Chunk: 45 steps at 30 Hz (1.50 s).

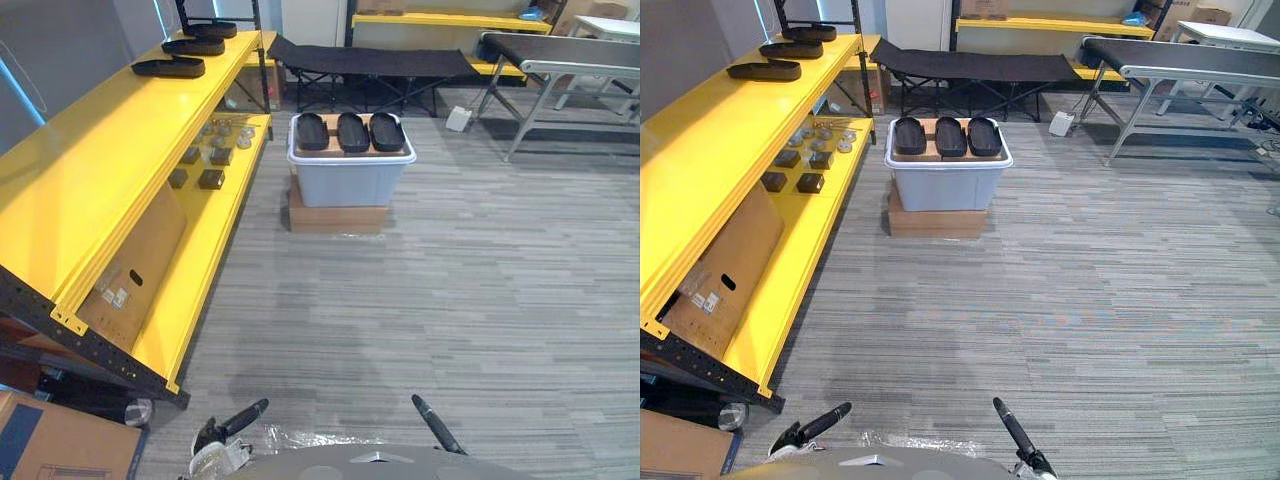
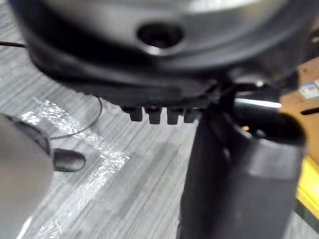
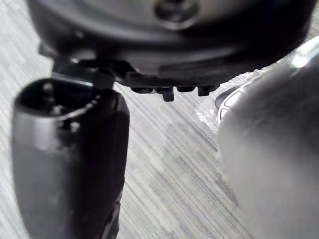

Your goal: Walk over and take three plastic housings, then place them on the shelf

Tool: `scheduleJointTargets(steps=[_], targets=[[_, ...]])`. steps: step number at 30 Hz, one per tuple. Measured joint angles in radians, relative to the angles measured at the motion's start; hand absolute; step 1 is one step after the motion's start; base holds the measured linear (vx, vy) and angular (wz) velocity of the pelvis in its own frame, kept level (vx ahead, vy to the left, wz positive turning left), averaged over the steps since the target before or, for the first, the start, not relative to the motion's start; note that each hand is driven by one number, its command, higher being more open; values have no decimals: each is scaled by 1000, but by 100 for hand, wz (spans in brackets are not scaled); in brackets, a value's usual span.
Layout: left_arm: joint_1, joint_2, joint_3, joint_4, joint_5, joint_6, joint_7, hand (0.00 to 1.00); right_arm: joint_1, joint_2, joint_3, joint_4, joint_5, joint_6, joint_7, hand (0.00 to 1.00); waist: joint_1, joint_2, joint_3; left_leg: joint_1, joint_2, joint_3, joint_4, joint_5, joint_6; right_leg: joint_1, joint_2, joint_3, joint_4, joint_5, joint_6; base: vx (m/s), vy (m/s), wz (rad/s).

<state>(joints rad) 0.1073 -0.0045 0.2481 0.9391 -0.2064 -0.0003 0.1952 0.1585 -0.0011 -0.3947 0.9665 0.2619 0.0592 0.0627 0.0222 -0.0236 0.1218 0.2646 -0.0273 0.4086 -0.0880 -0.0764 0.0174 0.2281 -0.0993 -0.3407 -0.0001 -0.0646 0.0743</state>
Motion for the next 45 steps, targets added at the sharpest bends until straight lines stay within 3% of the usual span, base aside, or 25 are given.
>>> scheduleJointTargets(steps=[6,8,15,18,20,21,23,25,28,29,31,33,34,36,38,39,40,41,42,45], targets=[[-39,11,-138,-68,61,-24,-64,100,-66,-3,42,-18,-90,-54,33,100,-4,3,11,-14,-5,-9,4,4,3,-10,0,-3,-4,3,0,-24,-2,3],[-55,16,-158,-72,61,-25,-77,100,-86,-7,50,-19,-99,-66,42,100,-22,6,22,-17,-6,-17,4,4,4,-8,1,-7,-10,5,-2,-13,-4,7],[-63,44,-204,-74,-13,-21,-135,100,-106,-46,72,-19,-97,-54,36,100,-31,14,42,-13,5,-20,5,2,5,-9,10,5,9,10,-22,-6,-15,-4],[-81,42,-242,-76,-76,2,-158,100,-130,-61,67,-19,-86,-46,0,100,-54,36,89,-16,28,-33,44,-20,19,-120,-25,8,290,-46,-29,-28,42,11],[-84,43,-270,-76,-76,11,-177,100,-121,-53,51,-18,-33,-44,-14,100,-53,27,122,-14,37,-37,109,-73,27,-269,-91,23,624,-49,-32,-37,63,7],[-69,43,-275,-76,-76,12,-178,100,-97,-39,50,-16,1,-44,-22,100,-55,17,139,-5,38,-48,146,-102,42,-307,-110,40,697,-92,-37,32,31,22],[-67,51,-273,-78,-98,27,-176,100,-68,-27,33,-15,33,-42,-30,100,-58,8,142,-6,51,-55,181,-124,35,-353,-103,46,616,-119,-33,102,8,21],[-61,59,-265,-78,-146,34,-174,100,-51,-28,27,-4,17,-44,-31,100,-59,12,145,0,71,-58,211,-141,15,-360,-81,46,450,-99,-14,166,-30,9],[-56,62,-226,-71,-184,47,-172,100,-29,-23,9,15,16,-44,-34,100,-56,15,147,12,111,-63,251,-183,-27,-362,-55,47,234,-7,-13,309,-137,5],[-48,62,-206,-72,-184,47,-172,100,-16,-16,-3,14,12,-44,-32,100,-54,14,146,33,132,-63,265,-214,-60,-361,-54,47,189,41,-15,249,-152,-2],[-35,60,-191,-76,-184,44,-172,100,-5,-12,-8,12,-12,-44,-33,100,-54,11,140,62,153,-59,276,-250,-99,-355,-53,46,190,47,-14,357,-241,-8],[-7,42,-190,-77,-184,40,-172,100,17,-28,-7,8,-24,-44,-33,100,-65,47,95,95,236,-58,286,-275,-156,-351,13,26,226,93,-41,488,-330,7],[5,39,-189,-77,-185,38,-172,100,20,-29,-8,7,-26,-45,-33,100,-64,57,81,86,254,-65,319,-271,-156,-349,34,23,225,95,-55,504,-322,-2],[6,15,-153,-101,-198,26,-179,100,9,-39,-11,4,-53,-51,-30,100,-51,73,69,-64,345,-156,656,-186,-123,-300,94,21,197,61,-125,498,-341,-21],[2,9,-136,-104,-228,17,-174,100,-11,-44,-1,4,-62,-56,-29,100,-51,75,77,-193,411,-211,966,-105,-111,-211,141,31,145,41,-157,497,-314,-15],[-15,14,-128,-110,-230,2,-178,100,-29,-44,9,23,-62,-68,-33,100,-46,67,92,-245,416,-222,1092,-125,-116,-136,152,46,114,29,-174,502,-276,-31],[-23,18,-127,-112,-230,0,-181,100,-40,-43,16,30,-62,-74,-36,100,-39,57,98,-267,402,-226,1120,-138,-114,-108,152,57,103,23,-182,537,-257,-65],[-33,21,-135,-119,-231,-1,-193,100,-70,-43,33,41,-62,-97,-48,100,-21,41,106,-333,344,-230,1095,-168,-117,-58,151,90,69,18,-183,410,-161,-58],[-40,20,-136,-125,-232,-1,-198,100,-78,-43,33,41,-62,-103,-53,100,-19,41,108,-347,330,-227,1073,-175,-119,-47,151,98,59,18,-183,450,-123,-74],[-37,1,-191,-189,-260,-3,-247,100,-140,-41,42,15,-93,-138,-100,100,-10,50,132,-435,182,-221,743,-182,-100,6,126,150,29,-1,-164,305,43,-46]])
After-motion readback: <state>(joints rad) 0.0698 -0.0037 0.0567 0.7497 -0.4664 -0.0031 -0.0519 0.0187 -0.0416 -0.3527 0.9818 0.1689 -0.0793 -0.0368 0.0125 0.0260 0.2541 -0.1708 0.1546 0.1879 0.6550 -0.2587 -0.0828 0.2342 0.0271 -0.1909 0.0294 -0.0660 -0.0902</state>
